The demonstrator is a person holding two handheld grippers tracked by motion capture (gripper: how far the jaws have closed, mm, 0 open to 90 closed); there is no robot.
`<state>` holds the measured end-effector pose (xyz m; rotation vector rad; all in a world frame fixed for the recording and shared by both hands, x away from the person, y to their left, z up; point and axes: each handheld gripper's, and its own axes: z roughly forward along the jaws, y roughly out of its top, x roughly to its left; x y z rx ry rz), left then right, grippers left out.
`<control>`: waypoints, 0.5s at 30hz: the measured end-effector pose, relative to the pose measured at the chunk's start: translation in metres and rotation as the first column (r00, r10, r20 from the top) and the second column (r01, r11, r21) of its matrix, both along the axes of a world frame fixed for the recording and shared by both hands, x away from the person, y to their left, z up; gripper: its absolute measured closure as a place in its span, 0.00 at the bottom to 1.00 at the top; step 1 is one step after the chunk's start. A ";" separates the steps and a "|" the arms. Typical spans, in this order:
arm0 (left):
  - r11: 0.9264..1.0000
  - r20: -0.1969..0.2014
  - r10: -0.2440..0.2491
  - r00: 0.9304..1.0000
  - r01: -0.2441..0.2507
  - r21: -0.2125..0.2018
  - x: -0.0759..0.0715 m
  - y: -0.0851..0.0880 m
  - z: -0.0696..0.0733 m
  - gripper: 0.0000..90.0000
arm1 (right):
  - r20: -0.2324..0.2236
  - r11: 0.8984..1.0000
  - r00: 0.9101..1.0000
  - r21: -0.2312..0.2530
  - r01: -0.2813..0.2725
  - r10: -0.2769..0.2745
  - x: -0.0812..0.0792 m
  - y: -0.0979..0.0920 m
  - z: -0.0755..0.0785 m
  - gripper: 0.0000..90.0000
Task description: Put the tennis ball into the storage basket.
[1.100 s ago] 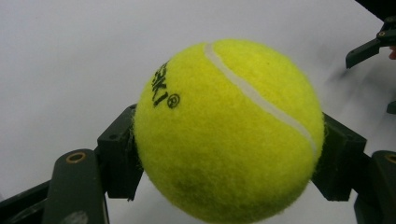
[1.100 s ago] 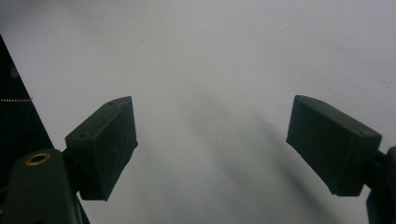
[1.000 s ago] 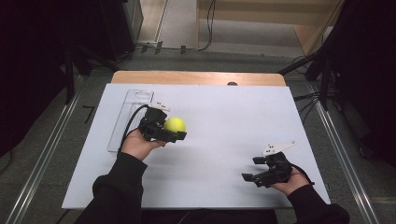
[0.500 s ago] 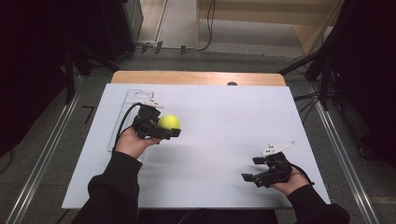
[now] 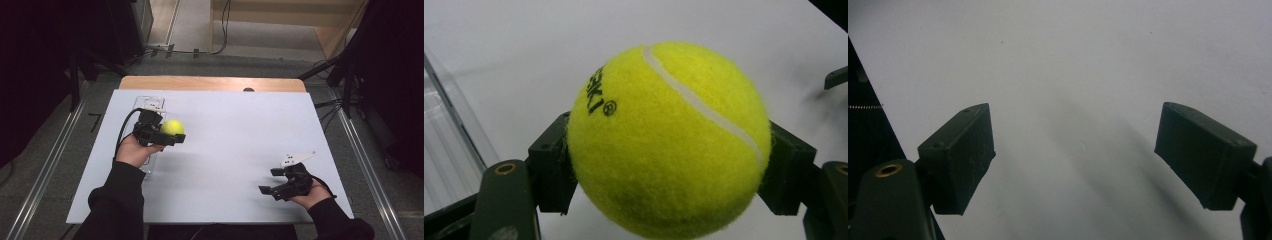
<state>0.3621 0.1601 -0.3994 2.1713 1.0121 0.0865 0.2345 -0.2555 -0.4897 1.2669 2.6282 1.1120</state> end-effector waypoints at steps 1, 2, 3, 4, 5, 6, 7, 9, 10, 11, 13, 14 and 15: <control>1.000 -0.001 0.003 1.000 -0.003 0.000 0.000 0.001 0.000 0.28 | 0.000 1.000 1.000 0.000 -0.001 0.001 0.000 0.000 0.000 0.15; 1.000 -0.001 0.007 1.000 -0.007 -0.005 0.001 0.002 0.000 0.28 | 0.000 1.000 1.000 -0.001 -0.002 0.002 0.000 0.000 0.000 0.16; 1.000 0.001 0.014 1.000 -0.014 -0.003 0.001 0.004 0.000 0.28 | 0.000 1.000 1.000 -0.001 -0.001 0.001 0.000 0.000 0.000 0.16; 1.000 -0.001 0.013 1.000 -0.013 -0.003 0.001 0.005 0.001 0.28 | 0.000 1.000 1.000 0.000 0.000 0.000 0.000 0.000 0.000 0.15; 1.000 0.000 0.018 1.000 -0.018 -0.003 0.001 0.006 0.001 0.28 | 0.000 1.000 1.000 0.000 0.000 0.000 0.000 0.000 0.000 0.16; 1.000 0.002 0.022 1.000 -0.022 0.000 0.002 0.007 0.001 0.28 | 0.000 1.000 1.000 0.000 -0.001 0.001 0.000 0.000 0.000 0.16; 1.000 0.002 0.026 1.000 -0.026 -0.003 0.002 0.008 0.001 0.28 | 0.000 1.000 1.000 0.000 -0.002 0.002 0.000 0.000 0.000 0.15; 0.999 0.006 0.032 0.999 -0.032 0.008 0.002 0.010 0.002 0.28 | 0.000 1.000 1.000 0.001 -0.002 0.002 0.000 0.000 0.000 0.15; 0.999 0.005 0.034 0.999 -0.034 0.004 0.002 0.011 0.002 0.28 | 0.000 1.000 1.000 0.001 -0.002 0.002 0.000 0.000 0.000 0.15; 0.999 0.004 0.035 0.999 -0.035 0.003 0.002 0.012 0.002 0.28 | 0.000 1.000 1.000 0.001 -0.001 0.001 0.000 0.000 0.000 0.15; 0.999 0.008 0.039 0.999 -0.039 0.002 0.003 0.013 0.003 0.28 | 0.000 1.000 1.000 0.001 -0.002 0.002 0.000 0.000 0.000 0.15; 0.999 0.006 0.041 0.999 -0.041 -0.001 0.003 0.014 0.003 0.28 | 0.001 1.000 1.000 0.001 -0.002 0.002 0.000 0.000 0.000 0.15; 0.999 0.008 0.045 0.999 -0.045 -0.003 0.003 0.015 0.003 0.28 | 0.000 1.000 1.000 0.000 -0.002 0.002 0.000 0.000 0.000 0.16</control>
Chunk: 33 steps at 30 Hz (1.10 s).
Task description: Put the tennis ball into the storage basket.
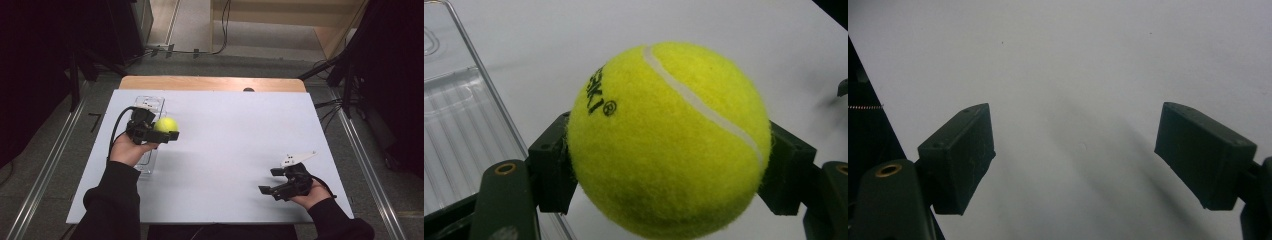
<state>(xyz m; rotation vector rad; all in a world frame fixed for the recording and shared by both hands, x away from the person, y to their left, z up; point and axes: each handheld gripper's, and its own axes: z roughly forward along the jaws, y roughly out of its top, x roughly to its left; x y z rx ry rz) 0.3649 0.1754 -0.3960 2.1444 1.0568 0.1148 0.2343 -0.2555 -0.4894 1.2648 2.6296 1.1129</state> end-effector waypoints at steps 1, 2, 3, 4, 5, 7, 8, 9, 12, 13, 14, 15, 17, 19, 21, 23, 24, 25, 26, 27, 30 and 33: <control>1.000 -0.001 0.001 1.000 -0.001 0.000 0.000 0.001 0.000 0.28 | 0.001 1.000 1.000 0.000 0.000 0.000 0.000 0.000 0.000 0.15; 1.000 -0.001 0.004 1.000 -0.004 0.000 0.000 0.002 0.000 0.28 | 0.001 1.000 1.000 0.000 0.001 -0.001 0.000 0.000 0.000 0.16; 1.000 -0.001 0.007 1.000 -0.007 0.001 0.001 0.003 0.000 0.28 | 0.000 1.000 1.000 0.000 0.000 0.000 0.000 0.000 0.000 0.16; 1.000 -0.001 0.010 1.000 -0.010 -0.001 0.001 0.005 0.000 0.28 | 0.000 1.000 1.000 0.000 0.000 0.000 0.000 0.000 0.000 0.16; 1.000 -0.002 0.014 1.000 -0.014 -0.002 0.001 0.006 0.000 0.28 | 0.000 1.000 1.000 0.000 0.000 0.000 0.000 0.000 0.000 0.16; 1.000 -0.002 0.023 1.000 -0.023 -0.004 0.002 0.008 0.000 0.28 | 0.001 1.000 1.000 0.000 0.000 0.000 0.000 0.000 0.000 0.15; 1.000 -0.003 0.027 1.000 -0.027 -0.005 0.002 0.009 0.000 0.28 | 0.000 1.000 1.000 0.000 0.000 0.000 0.000 0.000 0.000 0.15; 1.000 -0.003 0.029 1.000 -0.029 -0.003 0.002 0.010 0.000 0.28 | 0.001 1.000 1.000 0.000 0.000 0.000 0.000 0.000 0.000 0.15; 0.999 -0.001 0.040 0.999 -0.040 -0.004 0.003 0.013 0.001 0.28 | 0.001 1.000 1.000 0.000 -0.001 0.001 0.000 0.000 0.000 0.15; 0.999 0.000 0.047 0.999 -0.047 -0.008 0.003 0.013 0.000 0.28 | 0.001 1.000 1.000 -0.001 0.000 0.000 0.000 0.000 0.000 0.16; 0.999 0.001 0.051 0.999 -0.051 -0.004 0.003 0.014 0.000 0.28 | 0.001 1.000 1.000 0.000 0.000 0.000 0.000 0.000 0.000 0.15; 0.999 -0.002 0.051 0.999 -0.051 -0.003 0.003 0.015 0.001 0.28 | 0.001 1.000 1.000 0.000 0.000 0.000 0.000 0.000 0.000 0.15; 0.998 0.001 0.062 0.998 -0.062 -0.003 0.003 0.017 0.001 0.28 | 0.001 1.000 1.000 -0.001 0.000 0.000 0.000 0.000 0.000 0.16; 0.998 0.001 0.066 0.998 -0.066 -0.003 0.004 0.018 0.001 0.28 | 0.001 1.000 1.000 0.000 0.000 0.000 0.000 0.000 0.000 0.15; 0.997 0.002 0.074 0.997 -0.074 -0.005 0.004 0.020 0.001 0.28 | 0.000 1.000 1.000 0.000 0.000 0.000 0.000 0.000 0.000 0.15; 0.997 0.001 0.080 0.997 -0.080 -0.005 0.004 0.022 0.002 0.28 | 0.001 1.000 1.000 0.000 0.000 0.000 0.000 0.000 0.000 0.15; 0.996 0.002 0.085 0.996 -0.085 -0.004 0.004 0.022 0.002 0.28 | 0.001 1.000 1.000 0.000 0.000 0.000 0.000 0.000 0.000 0.15; 0.996 0.002 0.084 0.996 -0.084 -0.004 0.004 0.023 0.002 0.28 | 0.000 1.000 1.000 0.000 0.000 0.000 0.000 0.000 0.000 0.15; 0.996 0.003 0.086 0.996 -0.086 -0.005 0.004 0.024 0.002 0.28 | 0.001 1.000 1.000 0.000 0.000 0.000 0.000 0.000 0.000 0.15; 0.996 0.002 0.090 0.996 -0.090 -0.007 0.004 0.025 0.002 0.28 | 0.001 1.000 1.000 -0.001 0.000 0.000 0.000 0.000 0.000 0.16; 0.995 0.005 0.099 0.995 -0.099 -0.004 0.005 0.027 0.002 0.28 | 0.001 1.000 1.000 -0.001 0.000 0.000 0.000 0.000 0.000 0.16; 0.994 0.007 0.112 0.994 -0.112 -0.002 0.005 0.029 0.002 0.28 | 0.001 1.000 1.000 -0.001 0.000 0.000 0.000 0.000 0.000 0.15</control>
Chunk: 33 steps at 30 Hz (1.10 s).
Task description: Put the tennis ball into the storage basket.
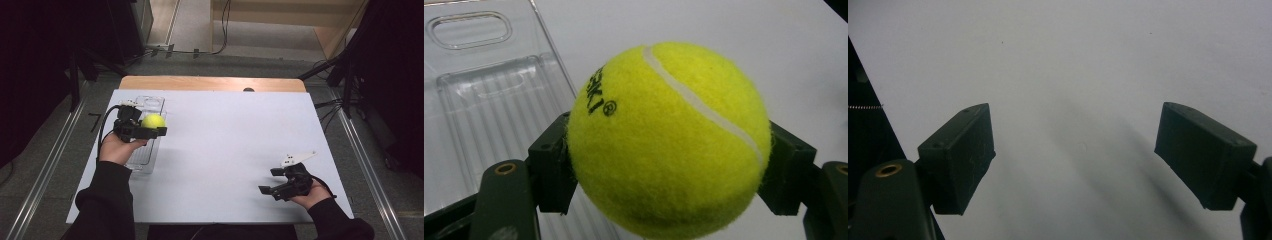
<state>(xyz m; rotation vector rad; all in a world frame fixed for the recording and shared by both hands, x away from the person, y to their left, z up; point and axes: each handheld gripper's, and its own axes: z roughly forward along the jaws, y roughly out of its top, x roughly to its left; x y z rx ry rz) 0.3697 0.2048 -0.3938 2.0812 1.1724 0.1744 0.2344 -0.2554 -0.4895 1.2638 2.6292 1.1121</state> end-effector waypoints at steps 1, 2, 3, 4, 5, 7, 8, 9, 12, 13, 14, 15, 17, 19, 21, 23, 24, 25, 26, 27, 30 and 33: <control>1.000 0.001 0.008 1.000 -0.008 0.002 0.000 0.001 0.000 0.28 | 0.000 1.000 1.000 0.000 0.000 0.000 0.000 0.000 0.000 0.16; 1.000 0.002 0.011 1.000 -0.011 0.005 0.000 0.002 0.000 0.28 | 0.000 1.000 1.000 0.000 -0.001 0.001 0.000 0.000 0.000 0.16; 1.000 0.003 0.016 1.000 -0.016 0.009 0.000 0.003 0.000 0.28 | 0.000 1.000 1.000 -0.001 -0.001 0.001 0.000 0.000 0.000 0.16; 1.000 0.003 0.019 1.000 -0.019 0.008 0.001 0.004 0.000 0.28 | 0.000 1.000 1.000 0.000 -0.001 0.001 0.000 0.000 0.000 0.16; 1.000 0.004 0.025 1.000 -0.025 0.005 0.001 0.004 0.000 0.28 | 0.000 1.000 1.000 -0.001 -0.001 0.001 0.000 0.000 0.000 0.15; 0.999 0.003 0.031 1.000 -0.031 0.011 0.001 0.006 0.000 0.28 | 0.000 1.000 1.000 -0.001 0.000 0.000 0.000 0.000 0.000 0.16; 0.999 0.004 0.034 0.999 -0.034 0.012 0.001 0.007 -0.001 0.28 | 0.001 1.000 1.000 -0.001 0.000 0.000 0.000 0.000 0.000 0.16; 0.999 0.004 0.038 0.999 -0.038 0.017 0.002 0.007 -0.001 0.28 | 0.001 1.000 1.000 0.000 0.000 0.000 0.000 0.000 0.000 0.16; 0.999 0.003 0.050 0.999 -0.050 0.018 0.002 0.009 -0.002 0.28 | 0.001 1.000 1.000 0.000 0.000 0.000 0.000 0.000 0.000 0.15; 0.998 0.003 0.052 0.999 -0.052 0.020 0.002 0.010 -0.002 0.28 | 0.000 1.000 1.000 -0.001 0.000 0.000 0.000 0.000 0.000 0.16; 0.998 0.004 0.054 0.999 -0.055 0.023 0.002 0.011 -0.002 0.28 | 0.000 1.000 1.000 -0.001 0.000 0.000 0.000 0.000 0.000 0.16; 0.998 0.005 0.057 0.998 -0.057 0.028 0.003 0.012 -0.002 0.28 | 0.001 1.000 1.000 0.000 0.000 0.000 0.000 0.000 0.000 0.16; 0.998 0.004 0.064 0.998 -0.064 0.023 0.003 0.013 -0.003 0.28 | 0.000 1.000 1.000 -0.001 0.000 0.000 0.000 0.000 0.000 0.15; 0.997 0.003 0.071 0.997 -0.071 0.023 0.003 0.016 -0.003 0.28 | 0.000 1.000 1.000 -0.001 0.000 0.000 0.000 0.000 0.000 0.16; 0.997 0.001 0.078 0.997 -0.078 0.019 0.003 0.018 -0.003 0.28 | 0.001 1.000 1.000 0.000 0.000 0.000 0.000 0.000 0.000 0.16; 0.996 -0.001 0.088 0.996 -0.088 0.015 0.004 0.021 -0.002 0.28 | 0.000 1.000 1.000 0.000 0.000 0.000 0.000 0.000 0.000 0.15; 0.996 0.000 0.092 0.996 -0.092 0.015 0.004 0.023 -0.002 0.28 | 0.001 1.000 1.000 -0.001 0.000 0.000 0.000 0.000 0.000 0.16; 0.995 -0.001 0.095 0.995 -0.095 0.011 0.004 0.024 -0.002 0.28 | 0.001 1.000 1.000 0.000 0.000 0.000 0.000 0.000 0.000 0.16; 0.995 -0.002 0.100 0.995 -0.100 0.011 0.004 0.025 -0.002 0.28 | 0.001 1.000 1.000 0.000 0.000 0.000 0.000 0.000 0.000 0.15; 0.995 -0.002 0.103 0.995 -0.103 0.009 0.004 0.027 -0.003 0.28 | 0.001 1.000 1.000 0.000 0.000 0.000 0.000 0.000 0.000 0.15; 0.993 -0.002 0.115 0.993 -0.115 0.010 0.005 0.030 -0.003 0.28 | 0.001 1.000 1.000 0.000 0.002 -0.002 0.000 0.000 0.000 0.16; 0.992 0.001 0.129 0.992 -0.129 0.017 0.005 0.032 -0.003 0.28 | 0.001 1.000 1.000 0.000 0.003 -0.003 0.000 0.000 0.000 0.16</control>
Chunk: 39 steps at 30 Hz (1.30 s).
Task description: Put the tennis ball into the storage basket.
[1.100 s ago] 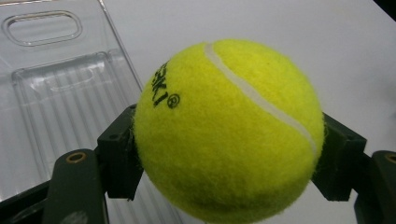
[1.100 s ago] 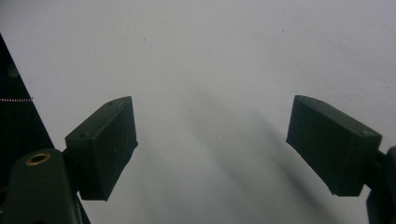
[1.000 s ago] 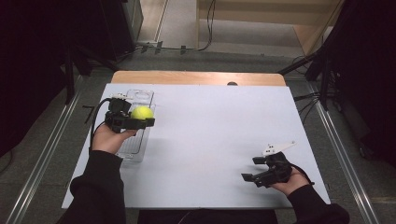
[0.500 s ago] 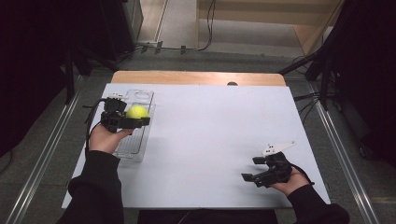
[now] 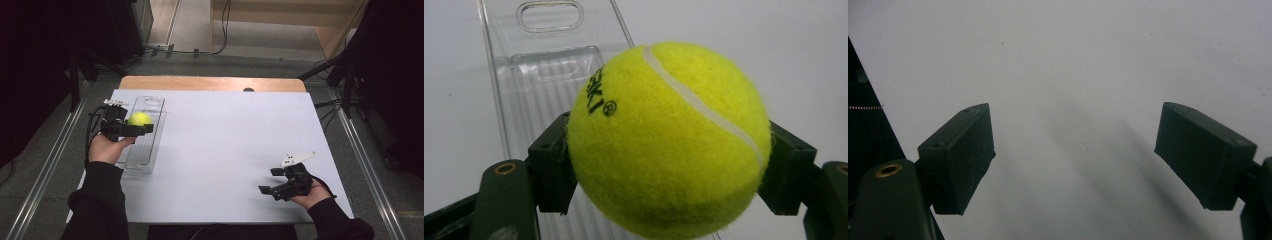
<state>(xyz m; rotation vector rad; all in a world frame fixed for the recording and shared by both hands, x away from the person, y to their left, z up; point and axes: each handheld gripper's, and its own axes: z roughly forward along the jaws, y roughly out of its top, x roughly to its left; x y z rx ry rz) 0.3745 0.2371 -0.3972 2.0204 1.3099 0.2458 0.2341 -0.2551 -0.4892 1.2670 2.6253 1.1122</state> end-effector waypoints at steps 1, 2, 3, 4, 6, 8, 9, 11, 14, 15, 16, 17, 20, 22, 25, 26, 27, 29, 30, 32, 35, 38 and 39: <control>1.000 0.000 0.002 1.000 -0.002 0.000 0.000 0.000 0.000 0.28 | 0.000 1.000 1.000 -0.001 -0.002 0.002 0.000 0.000 0.000 0.15; 1.000 0.002 0.005 1.000 -0.005 0.000 0.000 0.000 -0.001 0.28 | 0.000 1.000 1.000 0.000 -0.002 0.002 0.000 0.000 0.000 0.16; 1.000 0.003 0.009 1.000 -0.009 0.004 0.000 0.000 -0.002 0.28 | -0.001 1.000 1.000 0.000 -0.001 0.001 0.000 0.000 0.000 0.15; 1.000 0.001 0.008 1.000 -0.008 0.007 0.001 -0.001 -0.003 0.28 | -0.001 1.000 1.000 -0.001 -0.002 0.002 0.000 0.000 0.000 0.15; 1.000 -0.001 0.008 1.000 -0.008 0.013 0.001 -0.002 -0.005 0.28 | 0.001 1.000 1.000 -0.001 -0.003 0.003 0.000 0.000 0.000 0.16; 1.000 -0.005 0.008 1.000 -0.008 0.014 0.002 -0.003 -0.007 0.28 | 0.000 1.000 1.000 -0.001 -0.002 0.002 0.000 0.000 0.000 0.16; 1.000 -0.006 0.008 1.000 -0.008 0.015 0.002 -0.003 -0.008 0.28 | -0.001 1.000 1.000 -0.001 -0.002 0.002 0.000 0.000 0.000 0.16; 1.000 -0.008 0.014 1.000 -0.014 0.011 0.002 -0.003 -0.010 0.28 | -0.001 1.000 1.000 -0.001 -0.002 0.002 0.000 0.000 0.000 0.16; 1.000 -0.016 0.015 1.000 -0.014 0.016 0.003 -0.003 -0.012 0.28 | 0.000 1.000 1.000 -0.002 -0.002 0.002 0.000 0.000 0.000 0.16; 1.000 -0.018 0.015 1.000 -0.015 0.020 0.003 -0.003 -0.013 0.28 | 0.000 1.000 1.000 -0.003 -0.004 0.004 0.000 0.000 0.000 0.16; 1.000 -0.018 0.016 1.000 -0.016 0.022 0.004 -0.003 -0.014 0.28 | 0.000 1.000 1.000 -0.003 -0.004 0.004 0.000 0.000 0.000 0.16; 1.000 -0.021 0.017 1.000 -0.016 0.024 0.004 -0.003 -0.015 0.28 | 0.000 1.000 1.000 -0.003 -0.004 0.004 0.000 0.000 0.000 0.16; 0.999 -0.023 0.018 1.000 -0.018 0.032 0.004 -0.002 -0.016 0.28 | 0.000 1.000 1.000 -0.003 -0.004 0.004 0.000 0.000 0.000 0.16; 0.999 -0.025 0.022 0.999 -0.021 0.036 0.005 -0.002 -0.018 0.28 | -0.001 1.000 1.000 -0.003 -0.004 0.004 0.000 0.000 0.000 0.16; 0.999 -0.036 0.023 0.999 -0.022 0.042 0.005 0.000 -0.020 0.28 | -0.002 1.000 1.000 -0.004 -0.008 0.008 0.000 0.001 -0.001 0.16; 0.999 -0.038 0.026 0.999 -0.024 0.043 0.006 0.000 -0.021 0.28 | -0.002 1.000 1.000 -0.005 -0.009 0.008 0.000 0.001 -0.001 0.16; 0.999 -0.040 0.024 0.999 -0.022 0.045 0.006 0.000 -0.022 0.28 | -0.002 1.000 1.000 -0.005 -0.009 0.009 0.000 0.001 -0.001 0.16; 0.999 -0.041 0.028 0.999 -0.026 0.047 0.006 0.000 -0.023 0.28 | -0.002 1.000 1.000 -0.004 -0.008 0.008 0.000 0.001 -0.001 0.15; 0.999 -0.043 0.030 0.999 -0.028 0.047 0.006 0.000 -0.023 0.28 | -0.003 1.000 1.000 -0.004 -0.008 0.008 0.000 0.001 -0.001 0.16; 0.998 -0.043 0.028 0.999 -0.026 0.051 0.007 0.001 -0.024 0.28 | -0.002 1.000 1.000 -0.005 -0.009 0.009 0.000 0.001 -0.001 0.16; 0.998 -0.050 0.036 0.998 -0.033 0.051 0.008 0.001 -0.026 0.28 | -0.002 1.000 1.000 -0.005 -0.009 0.009 0.000 0.001 -0.001 0.15; 0.998 -0.055 0.038 0.998 -0.036 0.048 0.008 0.001 -0.027 0.28 | -0.002 1.000 1.000 -0.004 -0.010 0.010 0.000 0.001 -0.001 0.15; 0.998 -0.055 0.037 0.998 -0.035 0.050 0.008 0.001 -0.027 0.28 | -0.002 1.000 1.000 -0.004 -0.010 0.010 0.000 0.001 -0.001 0.15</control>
